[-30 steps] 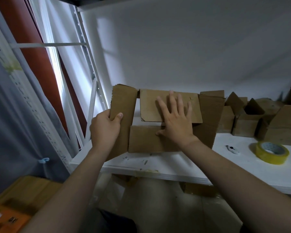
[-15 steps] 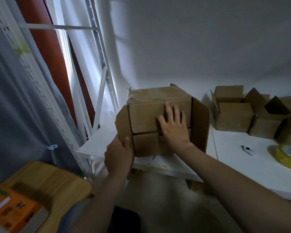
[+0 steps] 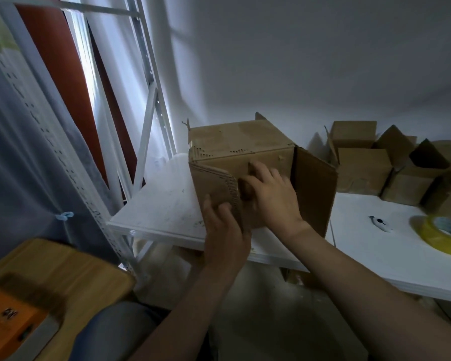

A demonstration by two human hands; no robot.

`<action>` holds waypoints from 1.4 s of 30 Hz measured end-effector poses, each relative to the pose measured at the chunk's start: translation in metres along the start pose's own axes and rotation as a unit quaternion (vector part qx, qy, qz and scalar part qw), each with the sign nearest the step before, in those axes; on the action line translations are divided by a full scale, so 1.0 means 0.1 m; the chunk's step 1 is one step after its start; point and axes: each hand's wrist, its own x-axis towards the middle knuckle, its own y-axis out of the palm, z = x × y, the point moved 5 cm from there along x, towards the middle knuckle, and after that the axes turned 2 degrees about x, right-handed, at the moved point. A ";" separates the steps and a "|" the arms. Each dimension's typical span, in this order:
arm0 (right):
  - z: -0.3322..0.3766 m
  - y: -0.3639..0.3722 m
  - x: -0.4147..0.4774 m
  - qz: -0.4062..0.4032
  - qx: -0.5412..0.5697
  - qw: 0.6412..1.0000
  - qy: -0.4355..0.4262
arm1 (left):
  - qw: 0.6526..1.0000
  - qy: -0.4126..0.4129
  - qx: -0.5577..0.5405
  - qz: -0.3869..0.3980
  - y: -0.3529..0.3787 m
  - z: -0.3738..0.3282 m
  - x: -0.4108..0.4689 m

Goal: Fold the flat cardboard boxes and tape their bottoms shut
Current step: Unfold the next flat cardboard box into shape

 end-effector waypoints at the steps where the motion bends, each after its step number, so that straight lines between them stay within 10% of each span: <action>1: 0.01 -0.09 -0.01 -0.013 0.019 1.000 -0.001 | 1.000 -0.005 0.001 0.000 0.03 0.00 0.02; 14: -0.72 -1.35 -0.07 -0.185 0.154 0.962 0.127 | 0.986 -0.134 -0.071 -0.064 -0.17 0.03 0.39; 20: -1.40 -0.66 -0.19 -0.041 0.328 0.894 0.302 | 0.973 -0.186 -0.131 -0.043 -0.12 0.16 0.44; 31: -1.37 0.25 -0.25 0.131 0.269 0.913 0.279 | 0.959 -0.249 -0.053 0.126 0.10 0.63 0.71; 42: -1.50 0.70 -0.14 0.050 0.278 0.916 0.285 | 0.972 -0.210 -0.090 0.062 0.35 0.40 0.87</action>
